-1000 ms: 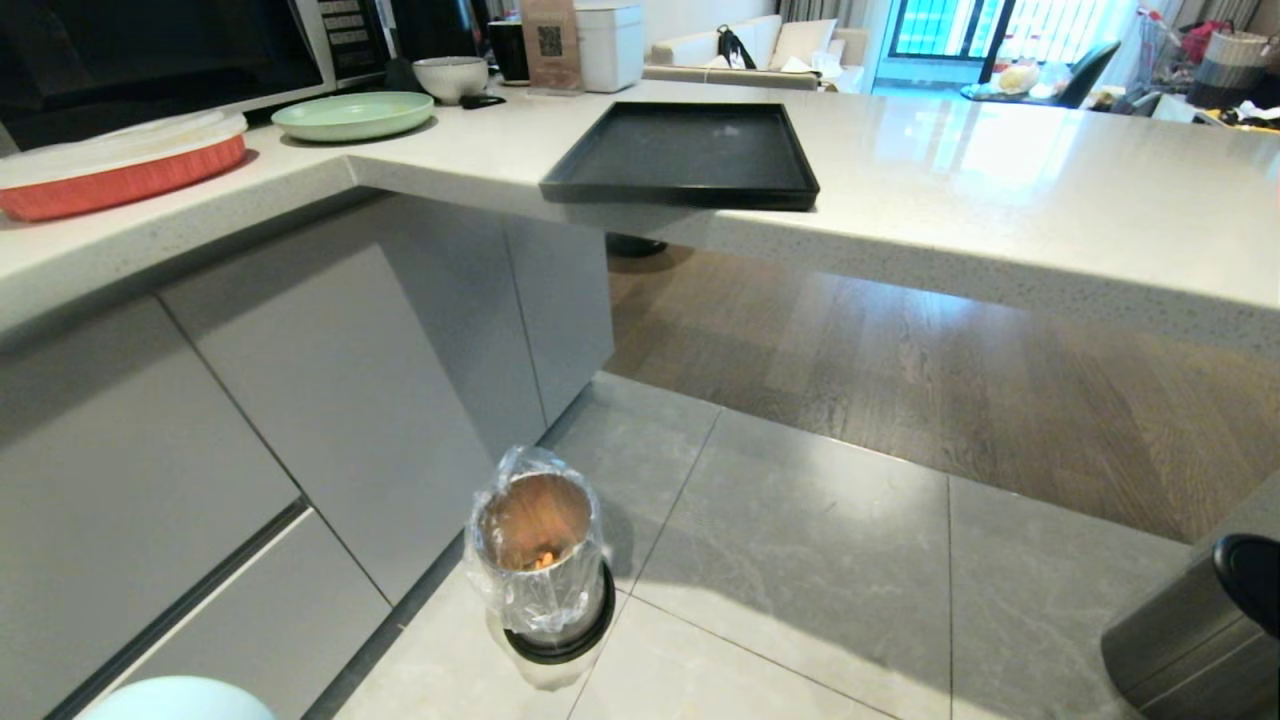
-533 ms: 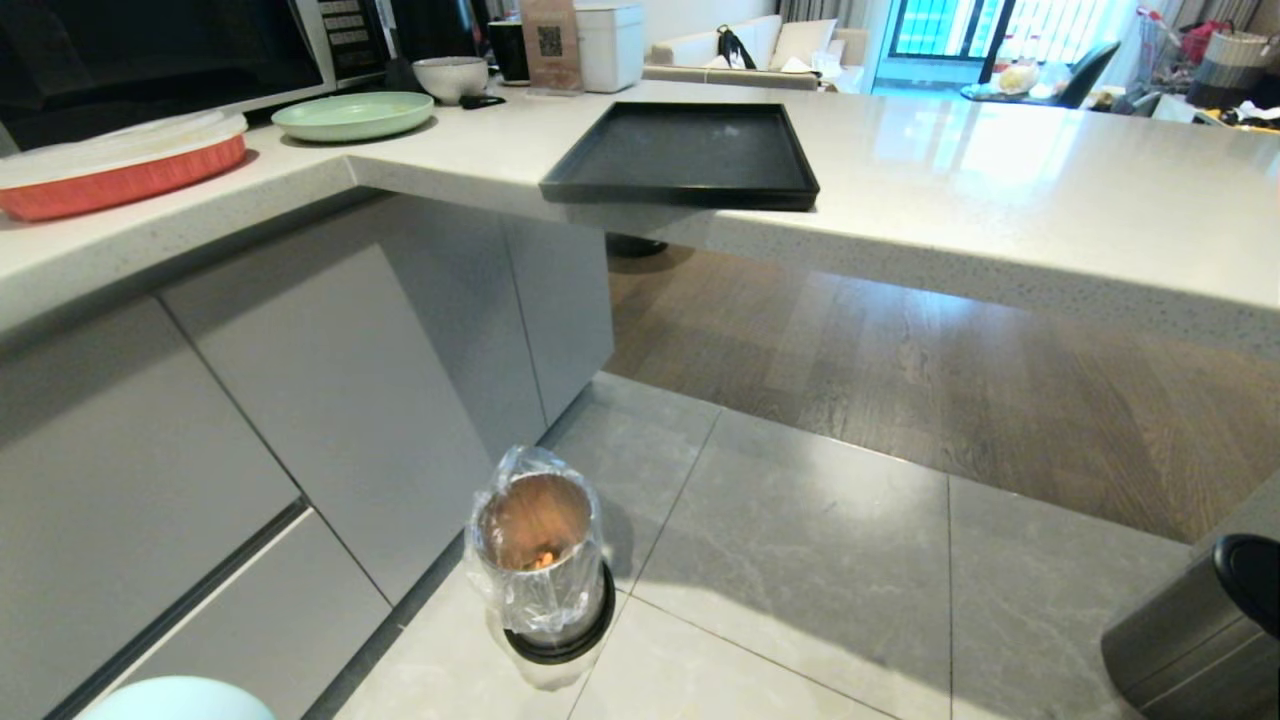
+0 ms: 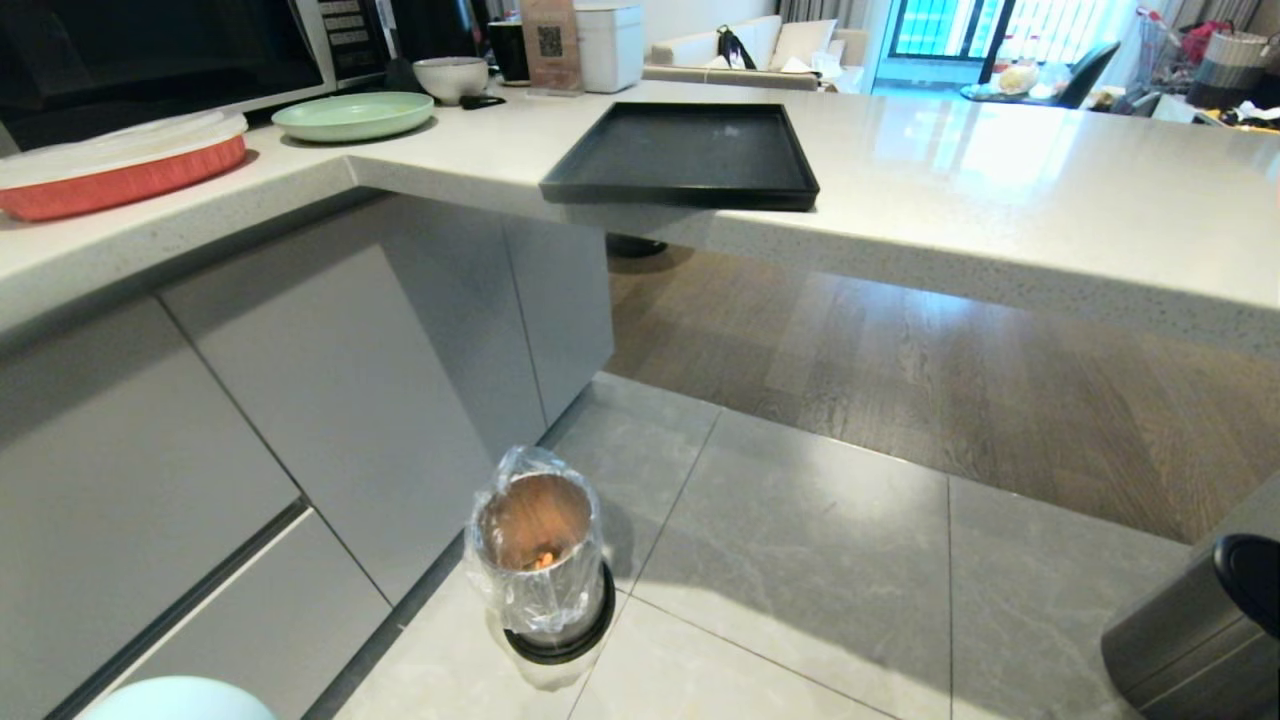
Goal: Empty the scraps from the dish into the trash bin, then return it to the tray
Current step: Put the bowl back to the table
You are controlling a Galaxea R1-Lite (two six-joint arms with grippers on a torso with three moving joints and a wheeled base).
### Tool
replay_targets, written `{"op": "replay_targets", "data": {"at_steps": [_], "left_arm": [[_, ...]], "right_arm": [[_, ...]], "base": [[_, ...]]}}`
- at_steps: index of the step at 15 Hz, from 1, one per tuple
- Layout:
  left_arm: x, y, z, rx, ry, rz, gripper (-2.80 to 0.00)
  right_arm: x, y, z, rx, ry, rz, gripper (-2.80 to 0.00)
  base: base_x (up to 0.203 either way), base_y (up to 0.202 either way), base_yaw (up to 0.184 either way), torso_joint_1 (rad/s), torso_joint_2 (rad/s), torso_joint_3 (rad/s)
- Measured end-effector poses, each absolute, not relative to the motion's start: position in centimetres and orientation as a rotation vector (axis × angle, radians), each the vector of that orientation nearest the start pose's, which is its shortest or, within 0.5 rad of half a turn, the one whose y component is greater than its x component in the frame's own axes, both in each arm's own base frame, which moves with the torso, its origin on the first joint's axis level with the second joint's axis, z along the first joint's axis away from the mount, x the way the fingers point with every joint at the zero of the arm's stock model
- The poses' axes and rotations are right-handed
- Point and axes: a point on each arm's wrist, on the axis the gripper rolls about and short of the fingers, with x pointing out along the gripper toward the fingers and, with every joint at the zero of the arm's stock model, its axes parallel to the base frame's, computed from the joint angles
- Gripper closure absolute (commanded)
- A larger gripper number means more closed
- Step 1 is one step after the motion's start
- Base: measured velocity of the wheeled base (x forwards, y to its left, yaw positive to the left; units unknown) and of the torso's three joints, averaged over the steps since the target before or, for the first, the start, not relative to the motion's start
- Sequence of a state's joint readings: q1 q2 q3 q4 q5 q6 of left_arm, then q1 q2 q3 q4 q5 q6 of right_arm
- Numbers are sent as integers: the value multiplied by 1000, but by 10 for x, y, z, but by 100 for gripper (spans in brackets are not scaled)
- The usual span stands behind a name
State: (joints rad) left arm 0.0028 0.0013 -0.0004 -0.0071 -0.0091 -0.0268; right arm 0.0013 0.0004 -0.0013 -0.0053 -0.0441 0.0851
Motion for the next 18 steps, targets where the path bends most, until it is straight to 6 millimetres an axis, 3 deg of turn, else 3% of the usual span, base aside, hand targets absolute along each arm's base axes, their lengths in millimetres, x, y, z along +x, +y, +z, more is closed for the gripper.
{"op": "replay_targets", "data": {"at_steps": [18], "left_arm": [[-23, 0, 76, -26, -6, -6, 0]], "right_arm": [[-23, -1, 76, 86, -8, -43, 0]], "base": [[0, 0, 0, 0, 0, 0]]}}
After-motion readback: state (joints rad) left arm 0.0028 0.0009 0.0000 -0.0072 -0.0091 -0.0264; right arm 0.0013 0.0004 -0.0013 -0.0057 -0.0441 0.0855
